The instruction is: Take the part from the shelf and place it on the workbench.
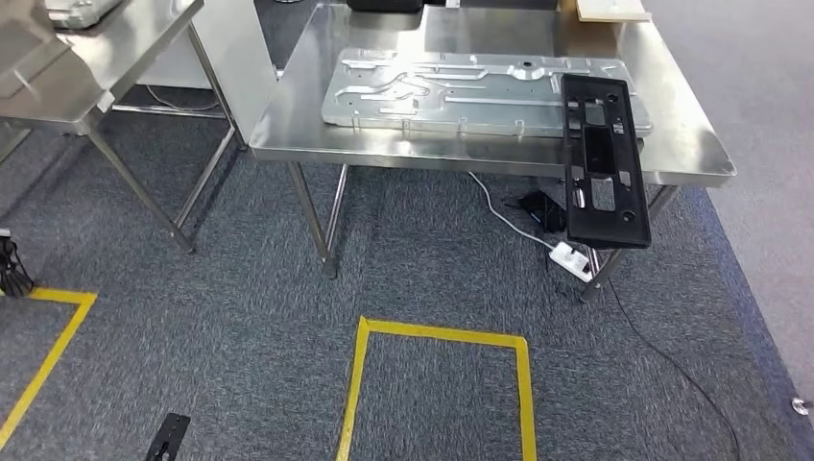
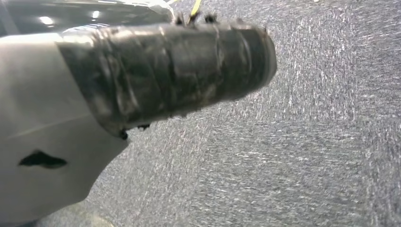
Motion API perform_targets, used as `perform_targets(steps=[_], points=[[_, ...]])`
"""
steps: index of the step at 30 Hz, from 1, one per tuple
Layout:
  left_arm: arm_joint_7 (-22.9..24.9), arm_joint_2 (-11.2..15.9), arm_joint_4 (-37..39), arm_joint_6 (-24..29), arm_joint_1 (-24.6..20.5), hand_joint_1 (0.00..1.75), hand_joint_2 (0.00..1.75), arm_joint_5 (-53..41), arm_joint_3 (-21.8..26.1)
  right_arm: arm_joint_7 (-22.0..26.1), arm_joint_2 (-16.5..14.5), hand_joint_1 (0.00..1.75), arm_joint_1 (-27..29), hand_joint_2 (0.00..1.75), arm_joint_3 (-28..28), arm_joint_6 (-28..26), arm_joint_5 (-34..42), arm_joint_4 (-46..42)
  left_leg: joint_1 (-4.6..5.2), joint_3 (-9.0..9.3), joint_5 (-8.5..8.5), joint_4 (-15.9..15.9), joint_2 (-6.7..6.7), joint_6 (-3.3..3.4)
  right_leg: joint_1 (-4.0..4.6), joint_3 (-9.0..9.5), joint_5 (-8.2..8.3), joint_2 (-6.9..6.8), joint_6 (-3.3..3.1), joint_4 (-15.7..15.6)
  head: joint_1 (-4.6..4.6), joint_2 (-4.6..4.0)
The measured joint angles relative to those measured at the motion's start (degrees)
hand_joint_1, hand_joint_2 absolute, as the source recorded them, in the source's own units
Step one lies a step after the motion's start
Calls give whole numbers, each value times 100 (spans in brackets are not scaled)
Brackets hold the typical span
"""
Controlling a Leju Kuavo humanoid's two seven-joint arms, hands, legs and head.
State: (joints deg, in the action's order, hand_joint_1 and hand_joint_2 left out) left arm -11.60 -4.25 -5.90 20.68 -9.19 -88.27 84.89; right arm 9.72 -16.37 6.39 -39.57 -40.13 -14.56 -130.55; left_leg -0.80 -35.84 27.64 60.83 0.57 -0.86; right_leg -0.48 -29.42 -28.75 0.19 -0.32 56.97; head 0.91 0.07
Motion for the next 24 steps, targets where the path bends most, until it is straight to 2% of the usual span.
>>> perform_targets(steps=[2,3,4,5,6,7,8,9,10,11,13,14,15,16,18,19,20,21,22,23,24], points=[[-8,0,0,-3,-1,0,0,-8,1,2,-31,0,-59,0,-63,0,34,0,-9,-182,544,589,-5,-29,14,-112,104,-9,-62,3,30,0],[-10,1,0,-2,-2,0,0,-10,1,-34,-44,0,-72,0,-87,0,61,0,-10,-254,754,941,-6,-38,25,-185,155,-14,-79,11,36,0],[-10,1,0,0,-2,0,0,-10,1,-87,-57,0,-75,0,-104,0,92,0,-10,-280,840,1208,-6,-42,36,-264,208,-15,-81,22,36,0],[-9,1,0,2,-2,0,0,-10,5,-146,-73,0,-73,0,-118,0,119,1,-9,-233,790,1320,-6,-38,44,-345,257,-16,-81,37,35,0],[-9,1,0,5,-4,0,0,-10,14,-209,-87,0,-70,0,-132,0,134,1,-7,-92,641,1236,-6,-28,48,-426,303,-17,-74,58,35,0],[-10,1,0,8,-8,0,0,-10,27,-259,-98,0,-63,0,-148,0,140,2,-3,139,471,970,-6,-12,50,-499,344,-16,-62,83,36,0],[-14,2,0,10,-18,0,0,-10,45,-290,-107,0,-47,0,-160,0,140,2,6,433,390,570,-6,12,51,-560,378,-20,-45,112,37,0],[-20,2,0,13,-30,0,0,-9,63,-309,-115,0,-26,0,-168,0,146,2,22,727,381,145,-8,36,57,-604,407,-27,-22,141,36,0],[-27,2,0,16,-41,0,0,-9,80,-317,-121,0,-4,0,-173,1,167,3,40,929,426,-181,-11,61,60,-630,441,-38,7,160,34,0],[-34,2,0,19,-49,0,0,-7,91,-320,-127,0,19,0,-174,1,194,3,59,1036,484,-384,-14,85,62,-645,477,-49,39,168,34,0],[-42,0,0,25,-47,0,0,0,109,-329,-134,0,61,0,-174,2,242,4,64,1012,450,-467,-13,149,60,-661,547,-59,109,159,30,0],[-43,-1,0,26,-45,0,0,4,120,-332,-135,0,84,0,-174,2,256,5,54,978,399,-480,-7,191,55,-685,504,-48,141,193,26,0],[-43,-1,0,26,-45,0,0,7,134,-333,-136,0,107,0,-174,3,270,5,42,934,343,-494,4,238,49,-735,358,-38,169,311,14,0],[-43,-1,0,26,-46,0,0,14,148,-333,-137,0,133,0,-174,4,286,6,32,878,285,-504,15,282,42,-814,118,-26,194,540,2,0],[-45,-2,0,26,-49,0,0,31,167,-331,-142,0,196,0,-174,6,315,7,45,747,187,-493,26,331,21,-992,-416,-19,230,1223,-14,0],[-47,-3,0,26,-49,0,0,39,174,-327,-145,0,226,0,-174,7,322,8,51,682,139,-481,28,338,10,-1040,-541,-18,245,1526,-14,0],[-50,-3,0,27,-50,0,0,45,180,-321,-147,0,250,0,-174,7,325,9,54,609,94,-460,29,337,-1,-1014,-526,-19,255,1681,-13,0],[-54,-3,0,27,-50,0,0,52,187,-313,-149,0,270,0,-174,7,326,10,57,531,52,-429,27,331,-12,-895,-402,-20,259,1647,-12,0],[-57,-3,0,28,-51,0,0,56,192,-304,-149,0,287,0,-174,7,323,11,58,454,17,-390,24,321,-21,-681,-233,-21,256,1421,-12,0],[-59,-4,0,30,-52,0,0,60,196,-298,-150,0,302,0,-173,7,317,11,57,380,-11,-346,20,308,-27,-403,-113,-20,244,1056,-12,0],[-61,-7,1,32,-52,0,0,63,198,-294,-150,0,313,0,-173,7,305,10,64,315,-34,-299,15,288,-18,-135,-70,-18,226,656,-10,0]])
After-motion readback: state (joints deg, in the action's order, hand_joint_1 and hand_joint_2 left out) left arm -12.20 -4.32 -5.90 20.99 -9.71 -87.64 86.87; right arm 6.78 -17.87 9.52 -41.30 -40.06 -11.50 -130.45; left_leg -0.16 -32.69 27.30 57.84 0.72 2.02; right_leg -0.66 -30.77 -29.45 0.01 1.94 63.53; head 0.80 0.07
